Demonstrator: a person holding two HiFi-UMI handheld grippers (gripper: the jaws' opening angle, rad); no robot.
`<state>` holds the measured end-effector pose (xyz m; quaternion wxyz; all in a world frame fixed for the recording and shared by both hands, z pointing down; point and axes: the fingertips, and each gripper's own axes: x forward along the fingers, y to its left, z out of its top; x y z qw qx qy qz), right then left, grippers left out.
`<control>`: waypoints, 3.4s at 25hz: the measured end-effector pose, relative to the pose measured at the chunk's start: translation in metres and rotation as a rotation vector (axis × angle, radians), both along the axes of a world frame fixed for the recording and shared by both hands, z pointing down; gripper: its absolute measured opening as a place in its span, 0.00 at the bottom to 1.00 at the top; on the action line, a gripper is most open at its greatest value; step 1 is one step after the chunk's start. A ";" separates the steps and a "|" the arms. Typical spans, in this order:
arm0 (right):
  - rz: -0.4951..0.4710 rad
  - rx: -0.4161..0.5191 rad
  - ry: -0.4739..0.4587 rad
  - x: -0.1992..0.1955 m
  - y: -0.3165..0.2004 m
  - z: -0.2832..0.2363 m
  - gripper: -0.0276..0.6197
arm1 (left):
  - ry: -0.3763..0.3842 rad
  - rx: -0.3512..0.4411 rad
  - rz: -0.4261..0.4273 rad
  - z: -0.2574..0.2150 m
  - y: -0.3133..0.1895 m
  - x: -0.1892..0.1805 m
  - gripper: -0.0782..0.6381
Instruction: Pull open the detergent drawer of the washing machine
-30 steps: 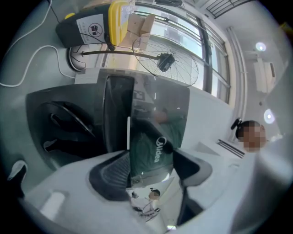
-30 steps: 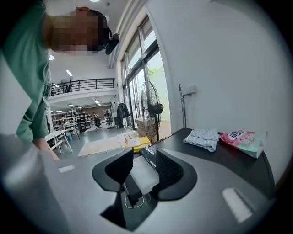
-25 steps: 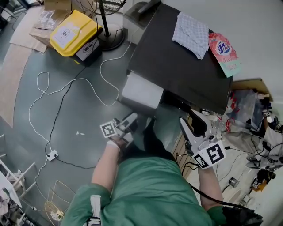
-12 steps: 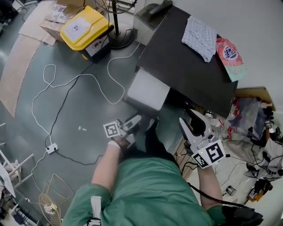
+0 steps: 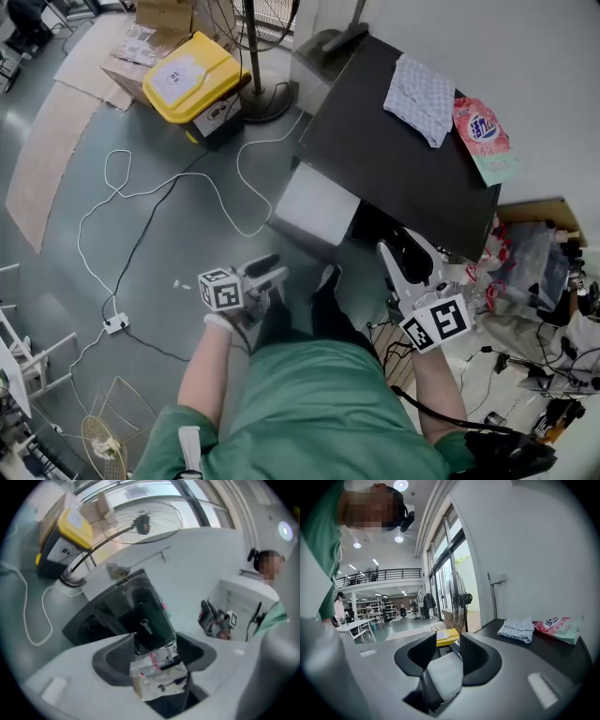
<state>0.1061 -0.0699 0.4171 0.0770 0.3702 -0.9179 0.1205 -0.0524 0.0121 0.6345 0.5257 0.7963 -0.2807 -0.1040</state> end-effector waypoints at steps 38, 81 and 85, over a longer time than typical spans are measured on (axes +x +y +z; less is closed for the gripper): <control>0.047 0.350 -0.022 0.006 -0.083 -0.158 0.27 | -1.081 0.821 -0.489 -0.375 -0.135 -0.023 0.43; 0.047 0.366 0.015 -0.010 -0.088 -0.149 0.20 | -1.024 0.741 -0.484 -0.353 -0.138 -0.040 0.43; 0.045 0.367 0.011 -0.008 -0.085 -0.150 0.20 | -1.023 0.739 -0.487 -0.354 -0.134 -0.038 0.43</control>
